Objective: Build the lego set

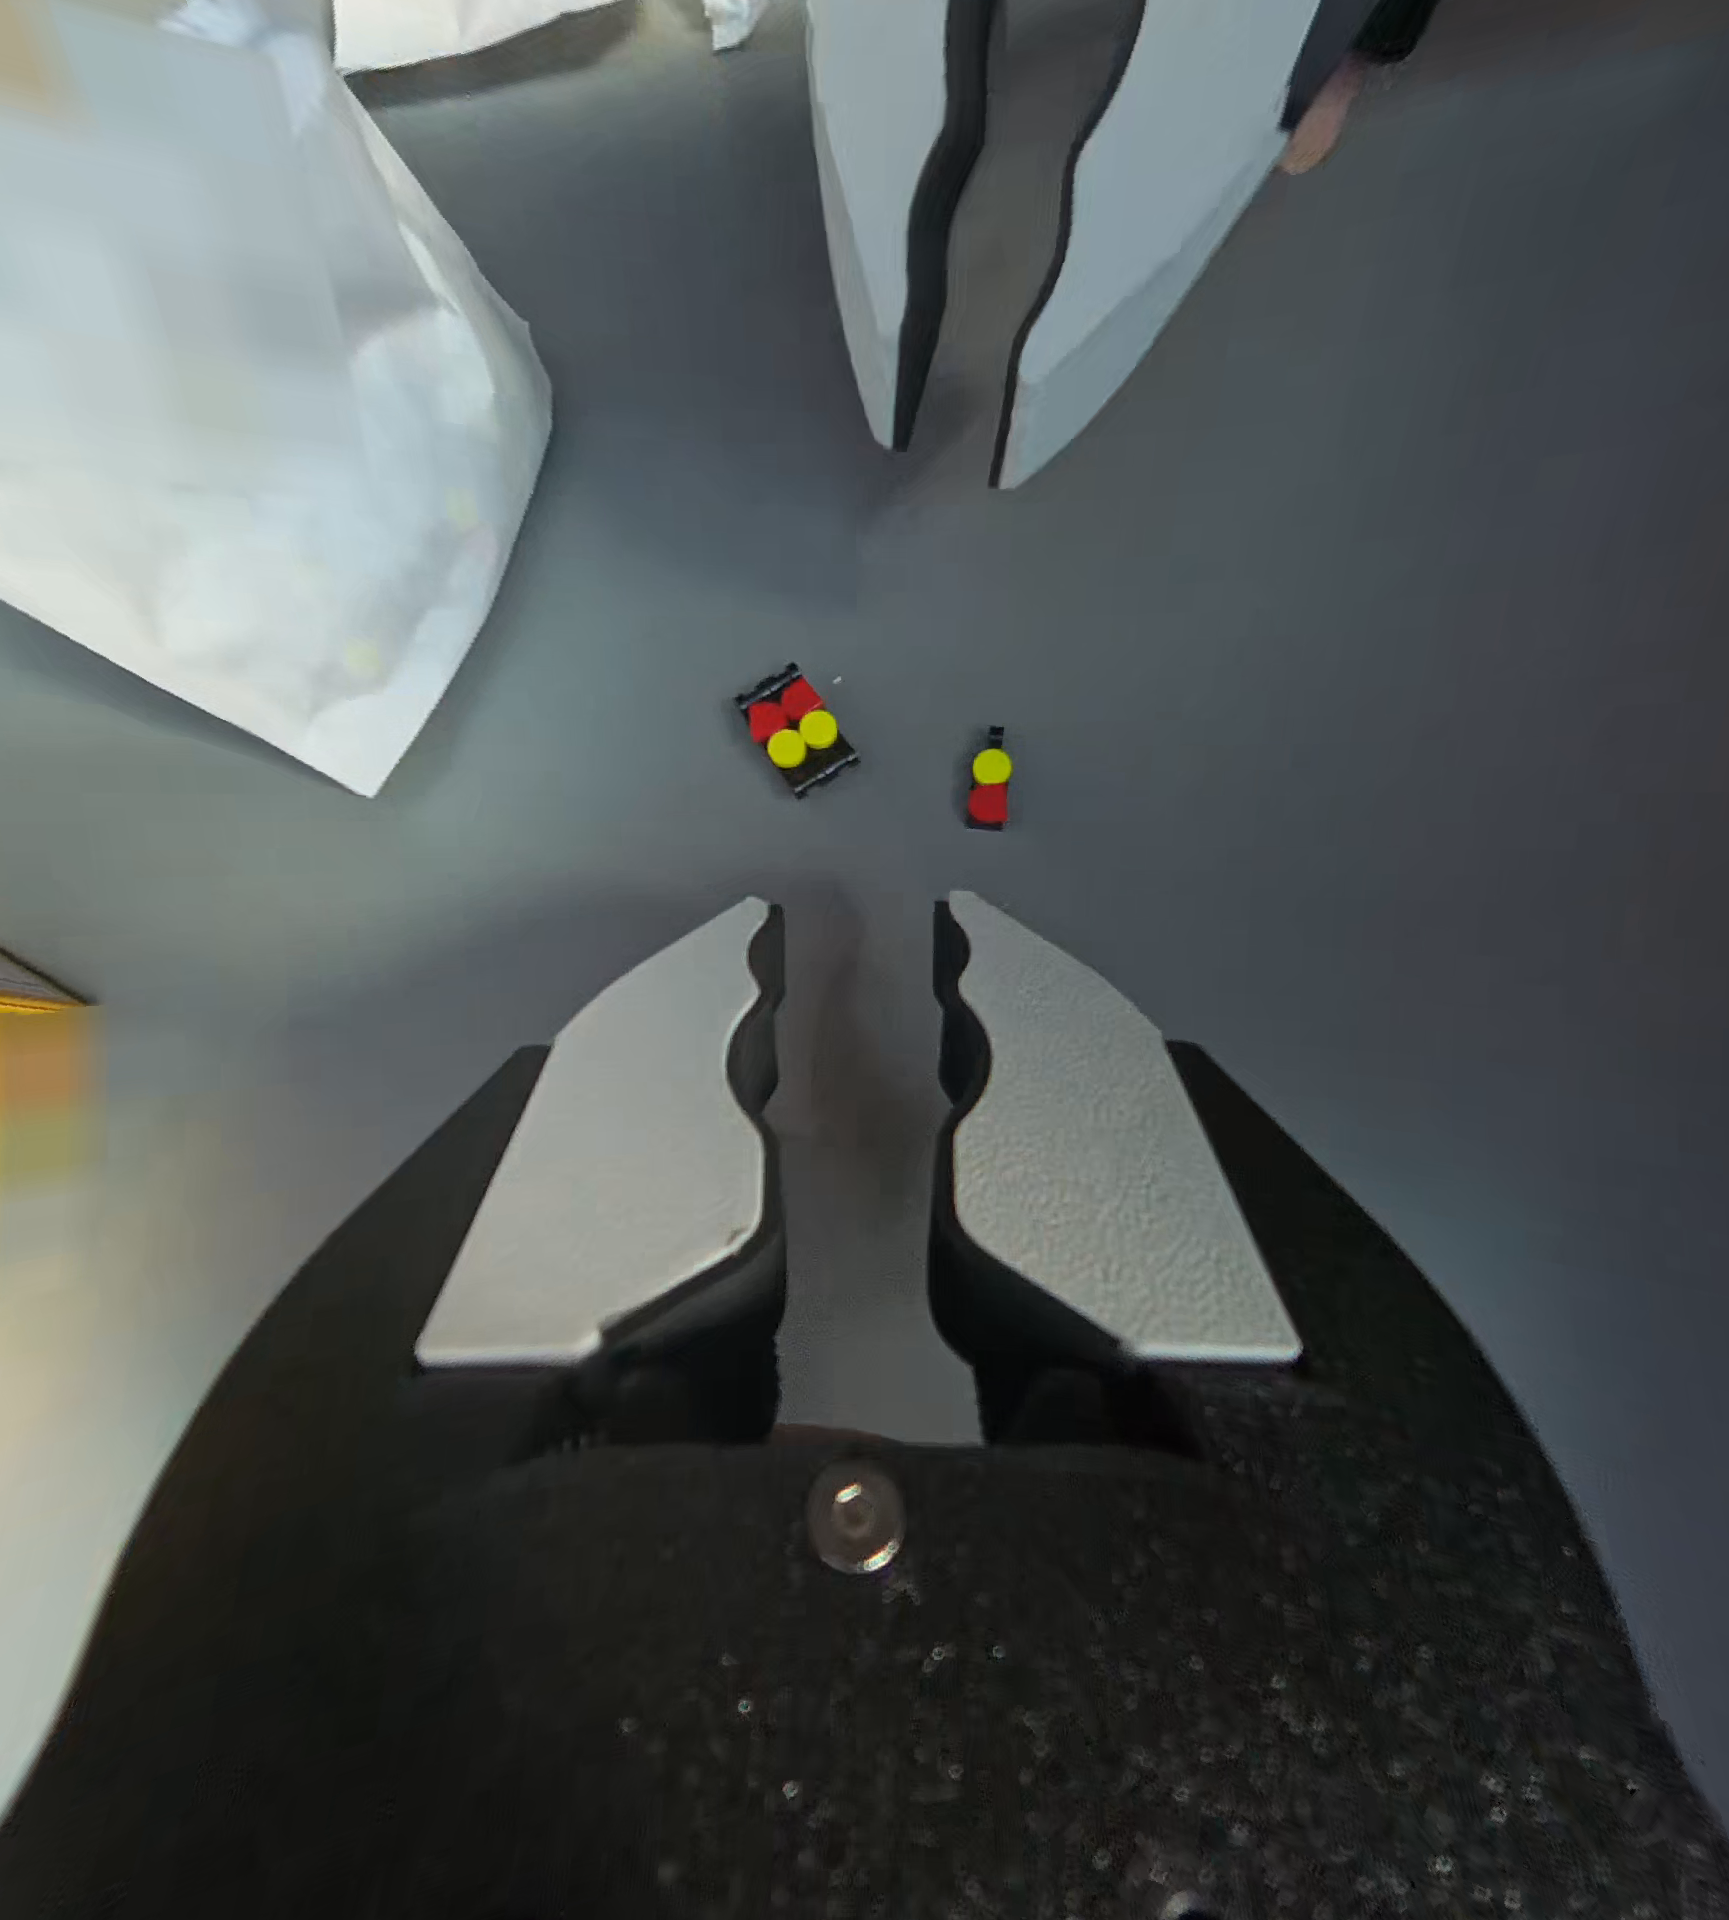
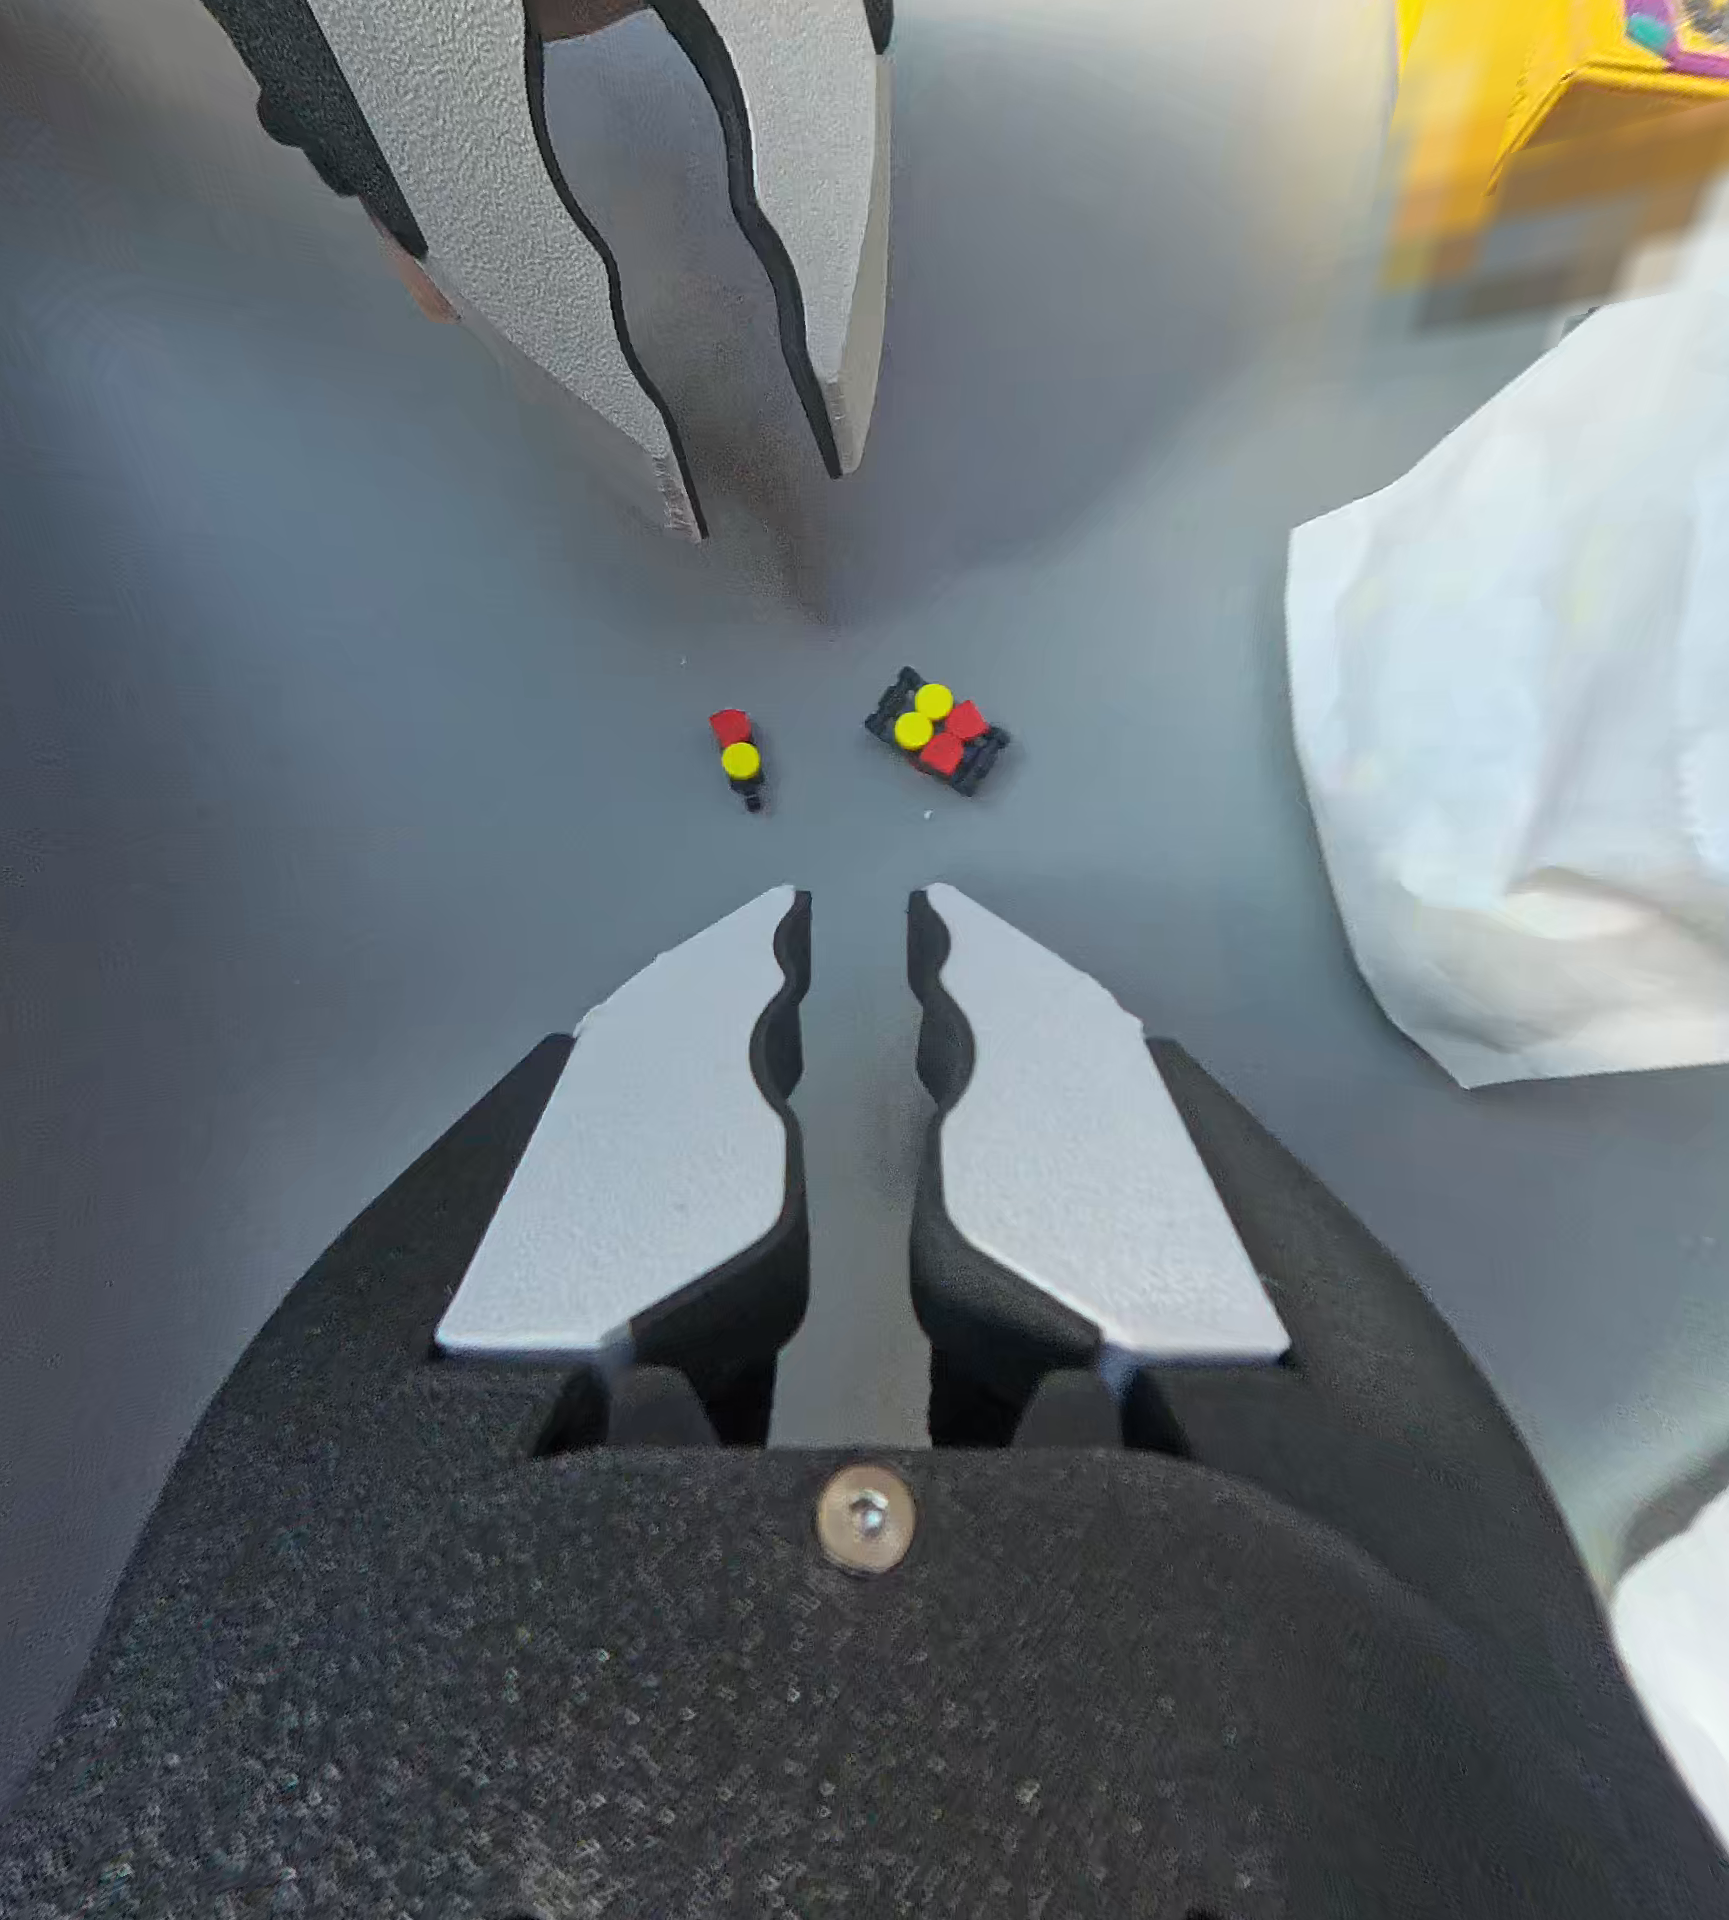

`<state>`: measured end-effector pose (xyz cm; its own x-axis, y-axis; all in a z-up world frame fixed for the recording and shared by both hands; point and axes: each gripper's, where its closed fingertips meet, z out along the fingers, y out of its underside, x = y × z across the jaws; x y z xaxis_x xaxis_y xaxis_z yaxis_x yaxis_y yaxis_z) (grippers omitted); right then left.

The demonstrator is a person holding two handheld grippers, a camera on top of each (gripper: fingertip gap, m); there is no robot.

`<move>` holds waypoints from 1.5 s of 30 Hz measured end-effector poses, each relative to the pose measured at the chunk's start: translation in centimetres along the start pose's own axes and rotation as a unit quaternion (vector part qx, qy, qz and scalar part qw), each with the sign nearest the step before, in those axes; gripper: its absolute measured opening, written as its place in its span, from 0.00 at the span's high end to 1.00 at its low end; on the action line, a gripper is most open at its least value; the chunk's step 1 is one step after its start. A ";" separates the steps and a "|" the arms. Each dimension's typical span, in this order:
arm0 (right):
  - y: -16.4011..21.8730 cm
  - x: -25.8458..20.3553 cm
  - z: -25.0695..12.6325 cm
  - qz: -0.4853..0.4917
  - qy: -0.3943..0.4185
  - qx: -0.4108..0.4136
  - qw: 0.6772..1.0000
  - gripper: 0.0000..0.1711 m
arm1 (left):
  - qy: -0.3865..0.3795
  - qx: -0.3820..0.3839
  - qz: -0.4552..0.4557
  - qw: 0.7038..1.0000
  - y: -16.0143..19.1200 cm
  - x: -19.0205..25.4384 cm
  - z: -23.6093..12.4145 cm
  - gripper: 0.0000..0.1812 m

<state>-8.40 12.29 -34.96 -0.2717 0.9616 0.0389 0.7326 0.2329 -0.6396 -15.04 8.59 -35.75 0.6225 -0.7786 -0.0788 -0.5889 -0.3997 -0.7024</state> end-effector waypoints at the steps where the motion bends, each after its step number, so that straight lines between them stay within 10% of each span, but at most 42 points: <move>1: 0.2 -0.9 0.9 0.005 -0.021 -0.005 1.000 0.90 | 0.013 0.003 0.002 1.000 0.1 0.8 0.3 0.85; 34: -0.9 -2.8 5.0 -0.106 -0.055 -0.039 0.992 0.96 | 0.097 -0.032 0.080 0.992 -0.4 2.5 3.8 0.96; 45: -1.0 -3.0 4.5 -0.234 0.141 -0.002 0.962 0.96 | 0.105 -0.033 0.048 0.993 -0.5 2.9 3.9 0.95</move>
<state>-11.14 8.51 -37.94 -0.3920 0.7526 0.5291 0.5735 0.6496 -0.4991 -10.98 8.40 -38.40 0.4452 -0.8954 0.0101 -0.6768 -0.3439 -0.6509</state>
